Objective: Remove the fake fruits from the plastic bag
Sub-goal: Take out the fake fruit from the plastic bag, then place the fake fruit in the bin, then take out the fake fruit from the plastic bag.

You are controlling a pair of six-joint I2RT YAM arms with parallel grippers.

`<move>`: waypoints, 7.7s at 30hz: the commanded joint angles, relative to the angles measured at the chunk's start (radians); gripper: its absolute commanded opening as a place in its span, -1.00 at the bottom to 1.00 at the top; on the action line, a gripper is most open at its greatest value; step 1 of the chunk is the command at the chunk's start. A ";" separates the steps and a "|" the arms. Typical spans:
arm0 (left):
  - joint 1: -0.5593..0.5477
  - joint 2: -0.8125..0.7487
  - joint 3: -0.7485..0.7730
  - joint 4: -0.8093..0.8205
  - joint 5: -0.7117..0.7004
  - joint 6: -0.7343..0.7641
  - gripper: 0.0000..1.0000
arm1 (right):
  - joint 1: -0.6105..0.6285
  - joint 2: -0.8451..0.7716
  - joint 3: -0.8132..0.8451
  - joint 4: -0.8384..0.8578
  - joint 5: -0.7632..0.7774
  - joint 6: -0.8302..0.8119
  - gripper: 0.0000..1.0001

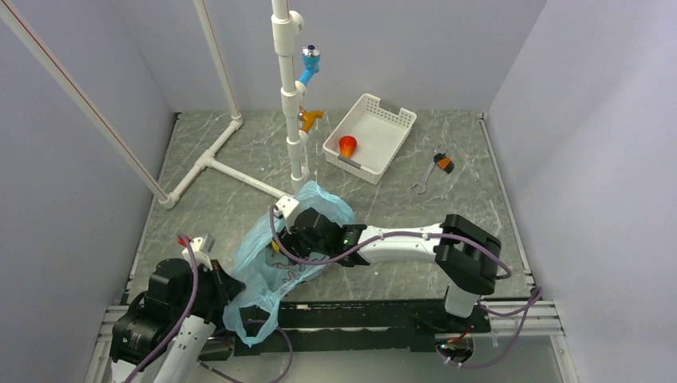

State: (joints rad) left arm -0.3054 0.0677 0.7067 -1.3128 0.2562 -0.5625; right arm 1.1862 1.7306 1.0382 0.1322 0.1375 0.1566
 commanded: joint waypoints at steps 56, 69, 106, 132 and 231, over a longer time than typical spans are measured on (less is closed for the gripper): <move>-0.001 0.087 -0.102 0.263 0.228 0.137 -1.00 | -0.258 -0.729 -0.009 -0.168 0.204 0.156 -1.00; -0.001 0.114 -0.132 0.254 0.173 0.113 -1.00 | -0.713 -0.340 0.024 -0.179 0.096 0.385 -1.00; 0.039 0.130 -0.138 0.256 0.175 0.118 -1.00 | -0.760 0.180 0.394 -0.438 0.092 0.268 0.60; 0.048 0.117 -0.139 0.259 0.186 0.128 -1.00 | -0.661 -0.461 0.059 -0.217 -0.182 0.272 0.79; 0.066 0.134 -0.141 0.260 0.190 0.130 -1.00 | 0.024 0.369 0.048 0.335 0.458 0.116 0.29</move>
State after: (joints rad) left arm -0.2451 0.1932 0.5663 -1.0763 0.4397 -0.4385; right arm 1.2217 2.0518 1.0637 0.5171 0.6304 0.2321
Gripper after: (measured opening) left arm 0.010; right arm 0.694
